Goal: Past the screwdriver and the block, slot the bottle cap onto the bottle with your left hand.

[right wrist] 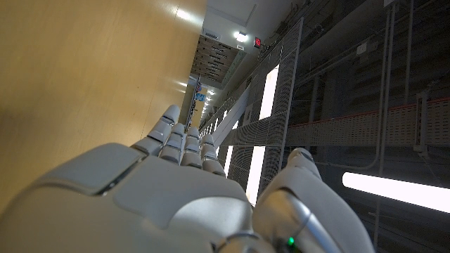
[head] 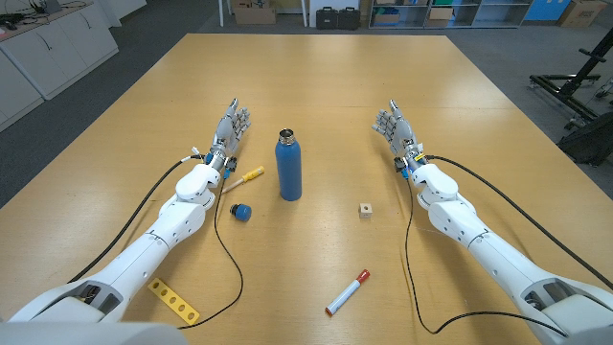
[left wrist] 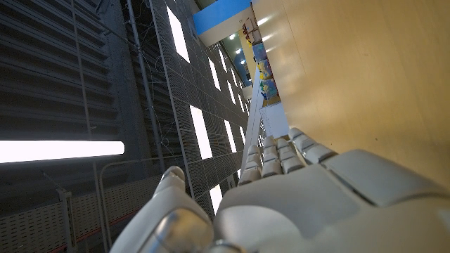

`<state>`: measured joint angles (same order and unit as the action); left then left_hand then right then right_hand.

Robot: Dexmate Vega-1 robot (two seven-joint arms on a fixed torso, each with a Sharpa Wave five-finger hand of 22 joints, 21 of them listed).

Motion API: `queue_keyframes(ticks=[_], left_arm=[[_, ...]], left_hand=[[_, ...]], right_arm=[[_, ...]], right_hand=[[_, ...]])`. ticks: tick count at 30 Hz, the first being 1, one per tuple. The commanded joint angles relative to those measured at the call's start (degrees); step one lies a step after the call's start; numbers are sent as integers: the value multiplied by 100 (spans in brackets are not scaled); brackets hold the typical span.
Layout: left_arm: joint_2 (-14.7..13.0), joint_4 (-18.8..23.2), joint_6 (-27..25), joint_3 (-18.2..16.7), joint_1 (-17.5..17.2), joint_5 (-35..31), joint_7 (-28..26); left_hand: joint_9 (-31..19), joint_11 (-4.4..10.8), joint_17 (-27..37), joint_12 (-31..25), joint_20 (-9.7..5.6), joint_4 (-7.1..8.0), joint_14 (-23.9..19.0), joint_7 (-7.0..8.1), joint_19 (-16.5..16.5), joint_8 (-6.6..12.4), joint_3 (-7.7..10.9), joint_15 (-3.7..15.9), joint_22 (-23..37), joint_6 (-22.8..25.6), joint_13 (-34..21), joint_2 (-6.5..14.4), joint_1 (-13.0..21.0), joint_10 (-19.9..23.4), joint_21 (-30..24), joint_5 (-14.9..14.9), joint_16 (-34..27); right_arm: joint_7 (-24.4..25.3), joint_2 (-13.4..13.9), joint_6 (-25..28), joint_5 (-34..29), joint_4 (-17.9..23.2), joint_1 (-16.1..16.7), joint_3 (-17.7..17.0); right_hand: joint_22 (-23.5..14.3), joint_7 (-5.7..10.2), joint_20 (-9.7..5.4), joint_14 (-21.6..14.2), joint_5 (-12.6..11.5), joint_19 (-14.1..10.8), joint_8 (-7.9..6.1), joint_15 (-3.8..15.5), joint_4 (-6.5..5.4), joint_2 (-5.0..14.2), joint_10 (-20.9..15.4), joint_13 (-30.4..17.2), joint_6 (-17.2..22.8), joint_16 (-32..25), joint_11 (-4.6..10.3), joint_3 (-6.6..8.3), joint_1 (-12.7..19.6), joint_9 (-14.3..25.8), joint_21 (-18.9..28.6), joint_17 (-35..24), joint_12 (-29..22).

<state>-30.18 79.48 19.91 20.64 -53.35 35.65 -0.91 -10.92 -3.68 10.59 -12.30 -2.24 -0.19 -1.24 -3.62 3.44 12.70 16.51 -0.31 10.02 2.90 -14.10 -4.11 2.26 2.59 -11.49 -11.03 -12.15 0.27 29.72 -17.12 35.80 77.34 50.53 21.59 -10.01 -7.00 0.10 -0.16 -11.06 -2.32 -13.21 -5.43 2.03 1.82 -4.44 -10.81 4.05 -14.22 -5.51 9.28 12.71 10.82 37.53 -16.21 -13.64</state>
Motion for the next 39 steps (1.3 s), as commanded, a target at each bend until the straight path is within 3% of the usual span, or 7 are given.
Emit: queue_keyframes(ticks=[1,6,15,20,32,39], left_arm=[[-235,607,-4,-92,-412,-171,-298],[-327,870,-46,-113,-598,-292,-475],[-53,731,476,-92,-655,-390,-514],[-52,795,641,-138,-780,-460,-572],[-503,1519,376,-327,-1175,-774,-830],[-541,1660,448,-340,-1332,-826,-818]], left_hand=[[-17,-15,12,-41,-155,-21,-93,-8,86,32,39,1,6,64,6,-19,71,66,-52,-26,-24],[-15,19,10,-64,-151,-62,-180,-12,145,62,68,13,5,173,37,13,119,163,-57,-17,-39],[-15,53,9,-173,-158,-203,-683,40,579,170,149,126,6,616,140,106,226,628,-141,17,-143],[-16,77,9,-194,-154,-234,-779,46,689,188,165,143,7,706,157,122,246,728,-161,23,-156],[-18,94,8,-199,-111,-281,-827,67,729,203,192,134,7,800,176,147,280,806,-147,30,-142],[-20,94,8,-197,-109,-299,-838,61,727,199,206,127,8,810,183,161,296,824,-134,33,-134]], right_arm=[[165,93,-32,-152,259,93,-21],[139,179,-78,-122,398,186,-85],[-68,348,-109,33,509,306,-199],[-31,444,-19,37,610,385,-232],[125,218,-113,-66,461,234,-168],[184,185,-154,-112,429,232,-162]], right_hand=[[-24,-149,-9,-79,-6,-91,-27,-19,12,31,-44,-18,67,-38,-8,34,65,10,24,-5,-55],[-24,-147,-11,-93,-4,-110,-27,-8,21,41,-68,-19,88,-38,-4,39,77,11,20,1,-61],[-25,-158,8,-93,2,-99,-21,-42,32,60,-90,-21,113,-29,-35,44,91,12,-5,11,-61],[-26,-173,15,-94,5,-92,-26,-38,35,70,-103,-22,140,-27,-29,47,93,12,-15,14,-63],[-27,-155,21,-130,13,-138,-30,-29,41,91,-134,-23,185,-35,-24,51,100,13,-16,21,-69],[-28,-162,22,-132,17,-138,-24,-25,46,102,-139,-24,192,-31,-17,54,106,14,-28,25,-66]])
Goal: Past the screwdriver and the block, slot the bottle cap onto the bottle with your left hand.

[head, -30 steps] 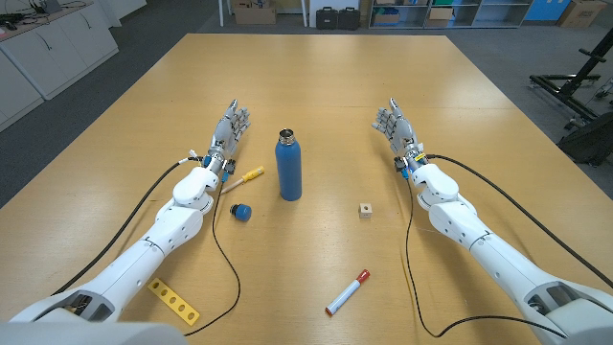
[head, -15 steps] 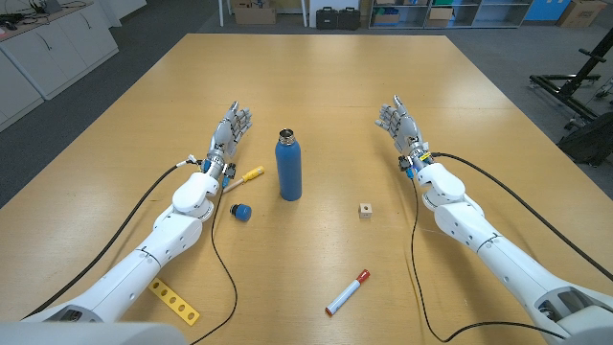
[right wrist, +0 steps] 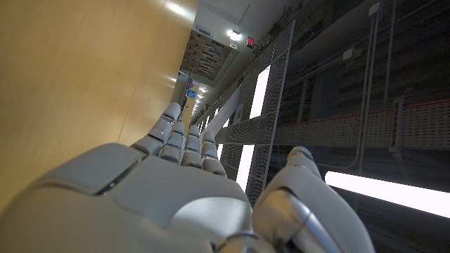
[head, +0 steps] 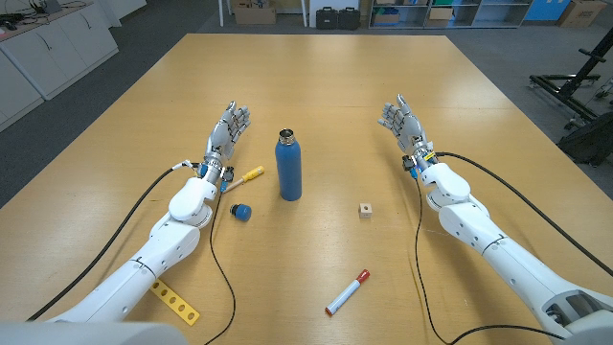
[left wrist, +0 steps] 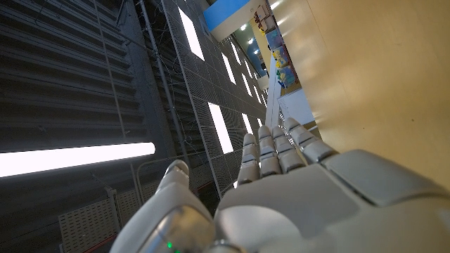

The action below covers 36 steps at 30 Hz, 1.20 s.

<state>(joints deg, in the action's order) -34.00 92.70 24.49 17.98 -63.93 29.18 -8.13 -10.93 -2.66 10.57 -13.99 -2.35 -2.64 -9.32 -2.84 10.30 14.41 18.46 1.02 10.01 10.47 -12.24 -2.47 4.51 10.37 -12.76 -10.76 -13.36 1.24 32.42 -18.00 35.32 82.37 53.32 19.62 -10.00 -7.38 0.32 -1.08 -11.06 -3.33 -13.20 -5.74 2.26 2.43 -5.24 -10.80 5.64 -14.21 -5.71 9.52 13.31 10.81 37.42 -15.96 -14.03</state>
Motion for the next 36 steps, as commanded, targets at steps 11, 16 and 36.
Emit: queue_keyframes(ticks=[11,16,36], left_arm=[[-106,410,287,-133,-581,-329,-200],[-72,446,403,-154,-733,-406,-262],[-89,834,543,-313,-1289,-706,-493]], left_hand=[[-20,12,9,-28,-88,-93,-78,-19,62,21,36,3,9,81,8,20,100,96,8,12,-6],[-21,17,9,-24,-85,-109,-94,-11,72,22,46,6,9,101,13,30,112,106,13,14,-2],[-24,32,8,-24,-49,-162,-123,2,103,25,94,27,10,156,24,80,168,165,25,20,16]], right_arm=[[81,-100,-16,-26,-49,-56,39],[58,-107,0,-28,-71,-77,60],[65,-112,-2,-80,-64,-91,94]], right_hand=[[-30,-128,4,-47,21,-39,-17,3,30,55,-62,-26,45,-29,6,35,53,16,-31,5,-22],[-30,-128,9,-48,24,-39,-14,1,33,64,-67,-26,53,-26,2,37,56,16,-39,9,-21],[-32,-114,27,-67,32,-48,1,17,49,91,-87,-28,77,-23,5,44,72,17,-68,20,-16]])
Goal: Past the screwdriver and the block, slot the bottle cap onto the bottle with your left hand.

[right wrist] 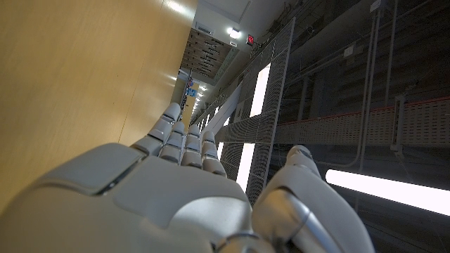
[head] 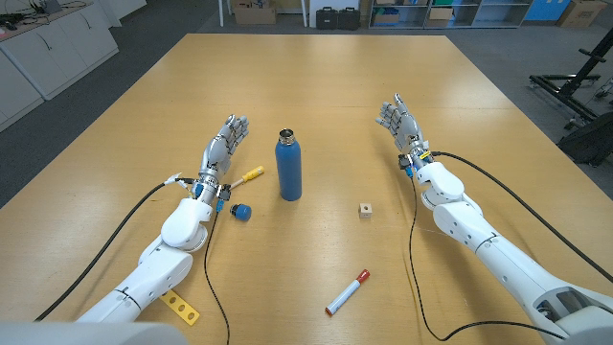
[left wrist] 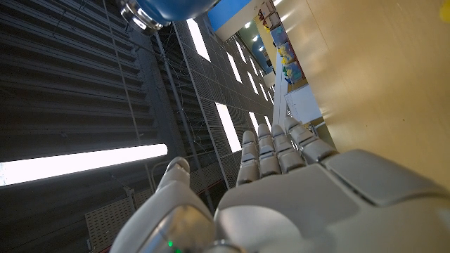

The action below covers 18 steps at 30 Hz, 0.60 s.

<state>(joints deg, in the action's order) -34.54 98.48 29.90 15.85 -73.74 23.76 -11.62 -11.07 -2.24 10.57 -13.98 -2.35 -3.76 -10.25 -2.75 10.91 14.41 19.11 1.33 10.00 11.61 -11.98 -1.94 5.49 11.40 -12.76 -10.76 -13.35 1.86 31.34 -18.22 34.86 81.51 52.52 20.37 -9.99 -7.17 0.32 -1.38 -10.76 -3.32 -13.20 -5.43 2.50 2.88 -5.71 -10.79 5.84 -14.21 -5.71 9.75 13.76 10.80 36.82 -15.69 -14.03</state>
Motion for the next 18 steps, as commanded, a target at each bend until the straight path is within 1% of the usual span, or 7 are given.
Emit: queue_keyframes(ticks=[1,9,18], left_arm=[[-41,279,-7,-106,-333,-153,-139],[-174,476,-185,-181,-558,-117,-126],[-311,647,-190,-355,-870,-38,-98]], left_hand=[[-10,-13,8,-23,-48,-53,-31,-5,44,25,31,-5,11,42,-1,29,73,60,25,20,16],[-11,-13,7,-19,-45,-80,-47,-4,46,25,59,-17,12,60,3,60,108,74,35,23,23],[-12,-14,7,-20,-39,-104,-53,-4,41,21,80,-8,12,65,6,81,135,99,45,26,31]], right_arm=[[0,-4,21,-31,22,-11,21],[13,-6,55,-58,47,-16,50],[51,13,89,-98,120,3,69]], right_hand=[[-33,-141,28,-35,3,-50,2,-22,27,48,-39,-28,57,-22,6,21,28,17,-10,-6,-15],[-33,-141,27,-37,6,-57,8,-19,33,56,-45,-29,64,-18,11,24,34,17,-19,-2,-13],[-34,-141,30,-40,8,-62,16,-25,42,67,-50,-29,71,-14,18,27,43,18,-33,3,-8]])
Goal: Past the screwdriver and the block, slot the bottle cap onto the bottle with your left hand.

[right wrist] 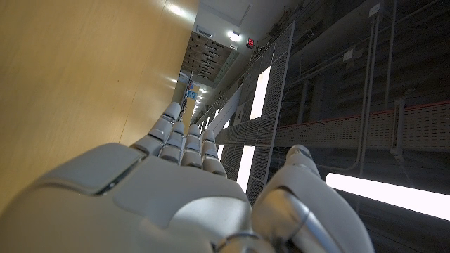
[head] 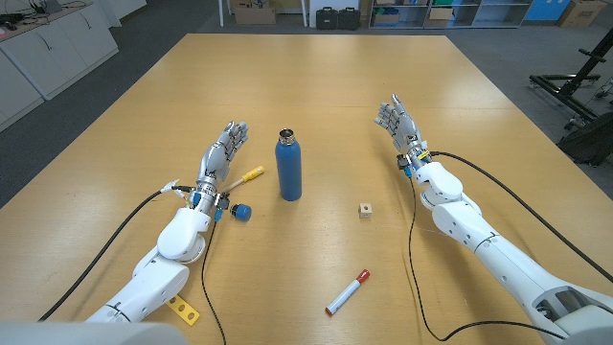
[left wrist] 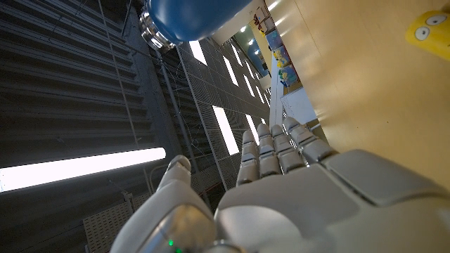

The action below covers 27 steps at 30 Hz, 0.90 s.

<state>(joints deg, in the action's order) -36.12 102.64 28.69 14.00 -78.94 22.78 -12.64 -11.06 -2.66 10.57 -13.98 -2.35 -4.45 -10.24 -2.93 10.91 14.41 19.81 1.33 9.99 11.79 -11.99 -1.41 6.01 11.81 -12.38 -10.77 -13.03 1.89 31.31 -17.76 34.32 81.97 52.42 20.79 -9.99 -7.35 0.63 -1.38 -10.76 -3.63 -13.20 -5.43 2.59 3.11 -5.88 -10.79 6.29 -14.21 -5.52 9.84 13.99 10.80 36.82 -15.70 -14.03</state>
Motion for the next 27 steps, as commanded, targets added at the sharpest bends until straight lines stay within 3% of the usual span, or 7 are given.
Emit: queue_keyframes(ticks=[1,15,27], left_arm=[[-169,258,-66,-194,-389,61,2],[-318,601,29,-438,-957,23,53],[-242,751,225,-604,-1394,-129,9]], left_hand=[[-13,12,7,-22,-37,-41,-57,16,39,19,16,-9,12,45,8,32,88,69,9,28,1],[-15,18,7,-18,-37,-87,-111,5,60,24,49,10,13,99,13,59,126,106,18,38,4],[-17,25,7,-25,-12,-116,-151,0,90,27,66,10,14,138,17,69,142,160,18,46,5]], right_arm=[[54,18,48,-48,83,14,28],[87,14,67,-52,113,47,35],[41,-31,40,-48,32,4,64]], right_hand=[[-34,-122,-2,-42,9,-32,19,-26,34,47,-33,-30,24,-14,4,18,21,18,-35,5,-8],[-35,-116,2,-49,13,-38,29,-28,41,61,-38,-30,34,-12,8,21,27,18,-52,9,-2],[-36,-123,9,-60,16,-49,36,-23,48,71,-50,-31,46,-12,9,22,30,19,-65,12,0]])
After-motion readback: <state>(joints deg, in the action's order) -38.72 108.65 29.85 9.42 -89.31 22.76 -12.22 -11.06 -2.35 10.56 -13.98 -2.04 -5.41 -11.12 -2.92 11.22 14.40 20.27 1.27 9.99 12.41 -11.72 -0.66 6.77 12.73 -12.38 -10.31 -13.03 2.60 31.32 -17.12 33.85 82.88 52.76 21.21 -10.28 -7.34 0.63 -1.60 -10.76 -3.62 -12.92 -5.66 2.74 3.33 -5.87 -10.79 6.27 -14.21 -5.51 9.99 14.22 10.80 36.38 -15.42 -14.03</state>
